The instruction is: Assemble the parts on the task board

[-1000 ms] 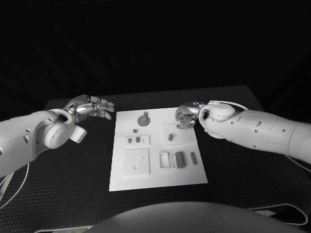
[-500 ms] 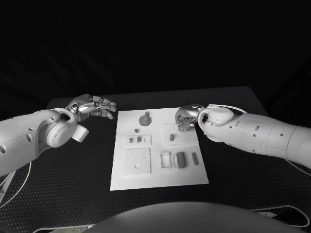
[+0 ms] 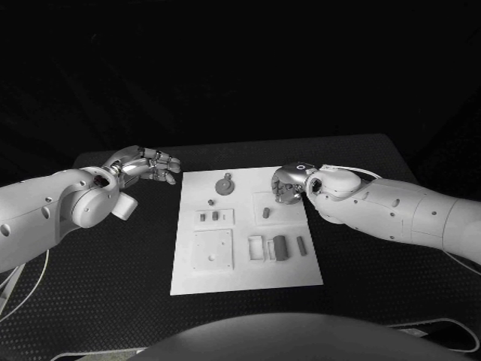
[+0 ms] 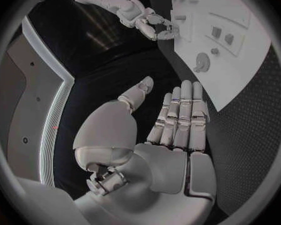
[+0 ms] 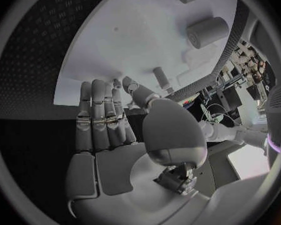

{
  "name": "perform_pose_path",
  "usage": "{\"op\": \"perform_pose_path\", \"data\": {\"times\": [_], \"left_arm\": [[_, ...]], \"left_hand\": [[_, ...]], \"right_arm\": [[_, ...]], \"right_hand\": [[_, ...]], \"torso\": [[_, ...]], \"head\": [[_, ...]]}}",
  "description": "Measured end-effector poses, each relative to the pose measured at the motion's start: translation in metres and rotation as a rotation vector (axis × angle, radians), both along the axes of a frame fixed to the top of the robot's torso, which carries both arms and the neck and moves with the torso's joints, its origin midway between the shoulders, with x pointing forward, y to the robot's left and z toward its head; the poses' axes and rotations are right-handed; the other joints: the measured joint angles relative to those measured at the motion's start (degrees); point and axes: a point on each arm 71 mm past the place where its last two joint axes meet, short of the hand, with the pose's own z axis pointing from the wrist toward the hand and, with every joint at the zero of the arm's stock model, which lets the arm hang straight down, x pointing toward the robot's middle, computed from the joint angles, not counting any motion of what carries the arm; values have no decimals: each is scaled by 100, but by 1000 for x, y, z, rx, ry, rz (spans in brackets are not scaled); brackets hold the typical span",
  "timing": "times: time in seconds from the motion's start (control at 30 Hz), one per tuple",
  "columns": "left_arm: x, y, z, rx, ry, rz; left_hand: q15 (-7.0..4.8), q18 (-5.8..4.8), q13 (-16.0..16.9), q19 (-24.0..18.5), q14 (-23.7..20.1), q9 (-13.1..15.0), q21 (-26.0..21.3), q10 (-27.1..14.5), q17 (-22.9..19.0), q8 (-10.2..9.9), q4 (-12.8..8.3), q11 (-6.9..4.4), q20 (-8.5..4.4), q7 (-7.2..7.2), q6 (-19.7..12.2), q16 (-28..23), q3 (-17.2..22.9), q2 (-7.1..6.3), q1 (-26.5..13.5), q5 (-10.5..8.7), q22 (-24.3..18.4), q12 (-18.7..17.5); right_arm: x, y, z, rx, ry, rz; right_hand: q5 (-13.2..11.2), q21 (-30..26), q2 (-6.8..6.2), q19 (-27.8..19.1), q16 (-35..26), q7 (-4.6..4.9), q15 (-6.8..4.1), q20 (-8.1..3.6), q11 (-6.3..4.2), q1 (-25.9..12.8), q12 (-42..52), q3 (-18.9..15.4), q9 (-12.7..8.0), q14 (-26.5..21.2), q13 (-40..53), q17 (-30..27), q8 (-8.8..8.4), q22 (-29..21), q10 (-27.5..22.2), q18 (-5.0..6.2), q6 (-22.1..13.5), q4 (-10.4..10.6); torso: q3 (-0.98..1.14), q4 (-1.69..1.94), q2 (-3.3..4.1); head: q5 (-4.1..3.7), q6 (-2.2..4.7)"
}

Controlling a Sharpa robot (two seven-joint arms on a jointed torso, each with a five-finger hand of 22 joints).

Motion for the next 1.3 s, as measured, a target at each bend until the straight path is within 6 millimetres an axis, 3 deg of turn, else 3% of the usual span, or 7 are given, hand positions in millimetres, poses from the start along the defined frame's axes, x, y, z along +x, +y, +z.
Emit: {"op": "perform_pose_path", "data": {"times": [0.3, 0.53, 0.67, 0.8, 0.9, 1.3], "left_arm": [[0, 1, 0, 3, 1, 0], [0, 2, 0, 6, 1, 1], [0, 2, 0, 7, 1, 1], [0, 2, 0, 7, 1, 0], [0, 2, 0, 8, 1, 0], [0, 2, 0, 9, 1, 0]], "left_hand": [[0, -2, -6, 0, 0, 0, 0, 0, 7, 0, -16, 0, 0, 0, 0, -19, -16, 0, 0, 0, -12, 0], [0, -3, -7, 0, 0, 0, 0, 0, 13, 0, -16, 0, 0, 0, 0, -19, -16, 0, 0, 0, -19, 0], [0, -5, -11, 0, 0, -1, 0, 0, 13, 0, -16, 0, 0, 0, 0, -41, -16, 0, 0, 0, -23, 0], [0, -6, -11, 0, 0, -1, 0, 0, 18, 0, -16, -1, 0, 0, 0, -41, -16, 0, 0, 0, -28, 0], [0, -7, -11, 0, 0, -1, 0, 0, 18, 0, -16, -1, 0, 0, 0, -41, -16, 0, 0, 0, -28, 0], [1, -35, -11, -1, 0, -1, 0, -21, 24, 0, -16, 20, 0, 0, 0, -41, -16, 0, 0, 0, -33, 0]], "right_arm": [[-1, 1, -1, -15, -20, 10], [-3, 1, -2, -28, -42, 17], [-4, 1, -3, -34, -55, 22], [-5, 2, -4, -38, -63, 27], [-5, 2, -4, -41, -66, 30], [-6, 2, -4, -42, -76, 30]], "right_hand": [[0, 32, 99, 80, 29, -1, -64, -46, -57, 52, 11, 16, -25, 65, -26, 0, -24, 0, 160, 0, 1, -16], [0, 66, 59, 192, 67, -1, -134, -88, -131, 257, 74, 47, -36, 174, -31, 22, -23, -1, 361, -1, 1, -16], [0, 106, 108, 282, 113, -50, -194, -117, -192, 351, 115, 75, -36, 278, -34, 43, -13, -1, 506, 0, 119, -20], [0, 134, -28, 440, 134, -92, -243, -133, -237, 487, 140, 671, -42, 412, -34, 45, 33, -1, 689, 0, 265, 39], [-1, 168, -101, 482, 134, -134, -283, -174, -269, 412, 164, 848, -41, 468, -36, 47, 83, -1, 803, 0, 344, 23], [-1, 223, -107, 578, 182, -189, -328, -202, -327, 314, 162, 949, -25, 554, -32, 78, 131, -1, 945, 0, 455, 16]], "torso": [[7, 0, 3], [9, 1, 4], [10, 1, 4], [8, 1, 4], [8, 3, 4], [5, 4, 4]], "head": [[-7, 0], [-10, -1], [-16, -1], [-18, -1], [-18, -1], [-15, -1]]}}
